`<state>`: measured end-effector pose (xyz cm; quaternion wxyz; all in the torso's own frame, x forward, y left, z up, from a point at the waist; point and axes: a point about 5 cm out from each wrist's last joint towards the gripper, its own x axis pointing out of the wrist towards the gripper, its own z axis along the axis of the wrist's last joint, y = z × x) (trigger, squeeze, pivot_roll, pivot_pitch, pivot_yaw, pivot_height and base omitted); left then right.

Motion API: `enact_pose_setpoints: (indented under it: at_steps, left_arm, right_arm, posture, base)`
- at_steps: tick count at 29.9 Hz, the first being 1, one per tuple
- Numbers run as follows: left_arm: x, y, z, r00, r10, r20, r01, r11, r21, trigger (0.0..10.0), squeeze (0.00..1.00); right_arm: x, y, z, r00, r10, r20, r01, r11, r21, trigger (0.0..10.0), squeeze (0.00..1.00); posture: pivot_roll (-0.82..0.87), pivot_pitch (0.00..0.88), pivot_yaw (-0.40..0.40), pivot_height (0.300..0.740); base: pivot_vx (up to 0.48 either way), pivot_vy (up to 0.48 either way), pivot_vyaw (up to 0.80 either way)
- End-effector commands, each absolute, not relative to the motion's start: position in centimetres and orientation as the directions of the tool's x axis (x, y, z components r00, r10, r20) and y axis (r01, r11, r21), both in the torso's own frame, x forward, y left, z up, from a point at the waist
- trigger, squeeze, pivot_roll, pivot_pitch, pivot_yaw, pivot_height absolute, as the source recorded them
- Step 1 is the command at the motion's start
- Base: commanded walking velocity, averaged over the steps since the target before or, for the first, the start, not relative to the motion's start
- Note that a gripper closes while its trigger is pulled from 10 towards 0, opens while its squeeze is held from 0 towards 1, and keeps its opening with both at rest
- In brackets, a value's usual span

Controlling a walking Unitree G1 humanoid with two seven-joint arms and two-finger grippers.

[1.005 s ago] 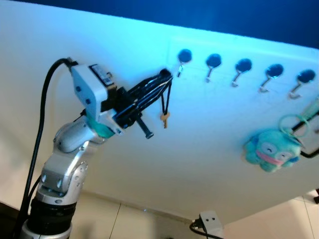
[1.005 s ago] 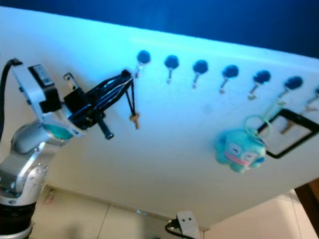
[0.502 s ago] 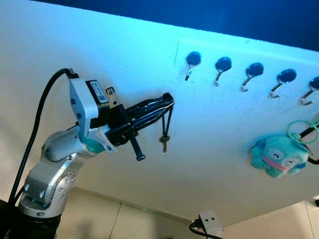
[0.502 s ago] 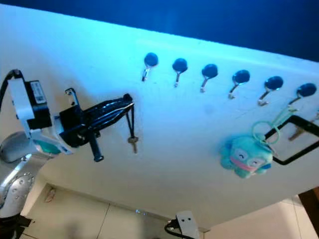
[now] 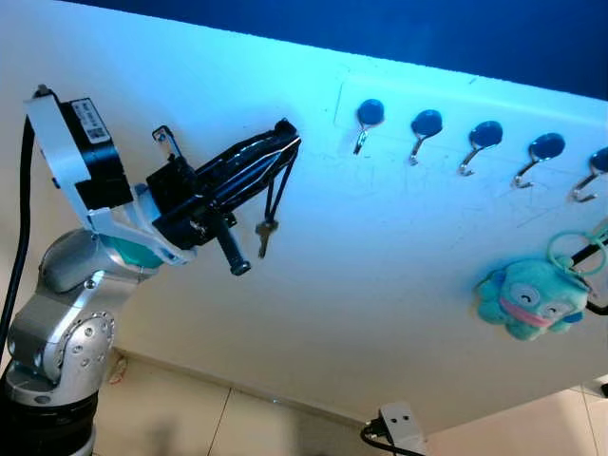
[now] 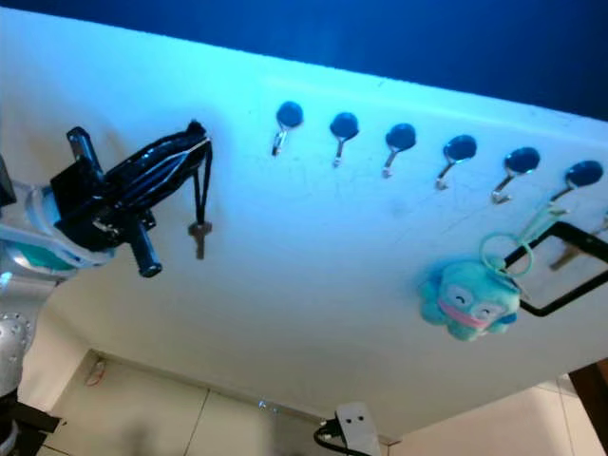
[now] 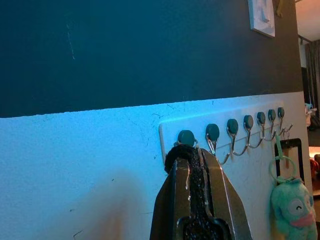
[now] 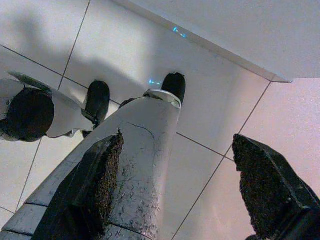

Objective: Hang keys on a hook

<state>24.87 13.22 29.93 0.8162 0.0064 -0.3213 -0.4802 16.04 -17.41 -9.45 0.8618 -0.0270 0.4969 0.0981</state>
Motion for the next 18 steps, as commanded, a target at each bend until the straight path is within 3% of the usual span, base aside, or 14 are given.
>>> enact_pose_setpoints:
  at_steps: [1, 18]
  left_arm:
    - [24.5, 12.9, 30.2, 0.311, -0.799, 0.516, 0.786, 0.521, 0.334, 10.0, 0.0]
    - [25.9, 10.2, 30.3, 0.327, -0.793, 0.514, 0.785, 0.531, 0.319, 10.0, 0.0]
  right_arm:
    - [14.4, -18.0, -10.1, 0.433, 0.129, -0.892, -0.194, 0.98, 0.048, 10.0, 0.0]
    - [14.8, -17.7, -10.0, 0.438, 0.137, -0.889, -0.199, 0.979, 0.053, 10.0, 0.0]
  posture:
    - [0.15, 0.04, 0.019, 0.74]
    - [0.15, 0.04, 0.027, 0.74]
  base:
    - [0.0, 0.0, 0.0]
    - [0.0, 0.0, 0.0]
